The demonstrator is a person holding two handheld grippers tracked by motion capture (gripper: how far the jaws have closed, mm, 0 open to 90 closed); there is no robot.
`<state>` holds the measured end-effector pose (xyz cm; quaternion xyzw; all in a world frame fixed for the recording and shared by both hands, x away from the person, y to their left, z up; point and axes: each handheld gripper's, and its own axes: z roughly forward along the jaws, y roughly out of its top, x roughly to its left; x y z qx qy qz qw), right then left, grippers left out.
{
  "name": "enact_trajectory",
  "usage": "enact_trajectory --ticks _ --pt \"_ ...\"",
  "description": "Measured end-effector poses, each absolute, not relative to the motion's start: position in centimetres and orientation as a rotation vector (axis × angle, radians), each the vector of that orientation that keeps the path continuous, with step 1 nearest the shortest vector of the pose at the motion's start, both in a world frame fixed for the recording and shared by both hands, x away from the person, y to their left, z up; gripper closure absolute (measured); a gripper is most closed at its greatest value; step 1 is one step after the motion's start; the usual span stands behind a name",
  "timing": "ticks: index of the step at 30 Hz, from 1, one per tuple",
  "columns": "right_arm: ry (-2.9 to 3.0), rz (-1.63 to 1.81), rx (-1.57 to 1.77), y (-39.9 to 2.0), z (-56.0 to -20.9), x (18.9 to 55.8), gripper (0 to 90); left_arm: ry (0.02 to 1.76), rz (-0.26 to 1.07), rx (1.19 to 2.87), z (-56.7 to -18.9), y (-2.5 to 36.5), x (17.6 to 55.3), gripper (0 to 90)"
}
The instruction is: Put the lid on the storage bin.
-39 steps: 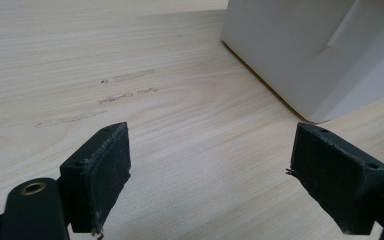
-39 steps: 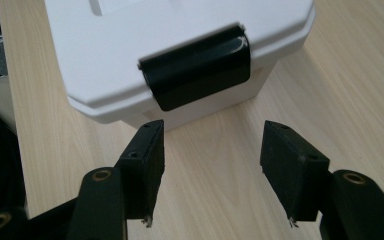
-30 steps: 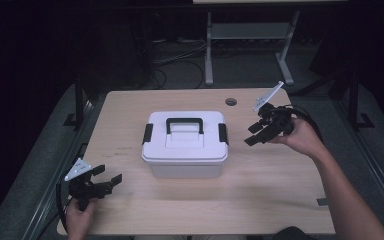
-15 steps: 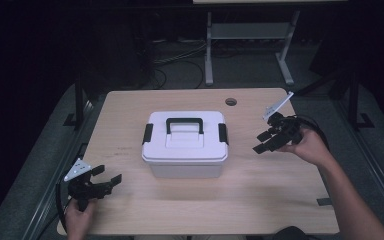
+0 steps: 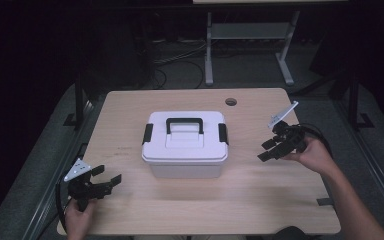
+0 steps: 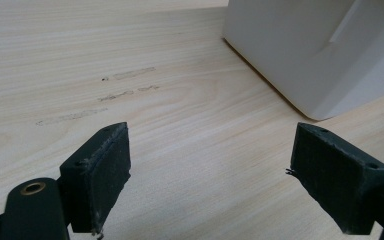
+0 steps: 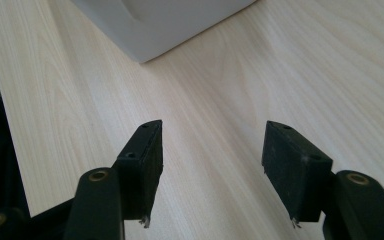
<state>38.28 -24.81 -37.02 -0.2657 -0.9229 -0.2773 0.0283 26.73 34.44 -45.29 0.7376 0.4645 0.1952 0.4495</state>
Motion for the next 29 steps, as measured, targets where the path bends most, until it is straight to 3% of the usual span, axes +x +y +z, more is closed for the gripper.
enact_trajectory --ticks 29 --pt "-2.798 -0.867 -0.871 -26.9 -39.9 36.0 39.9 1.146 0.487 1.824 -45.3 34.3 26.7 15.5"
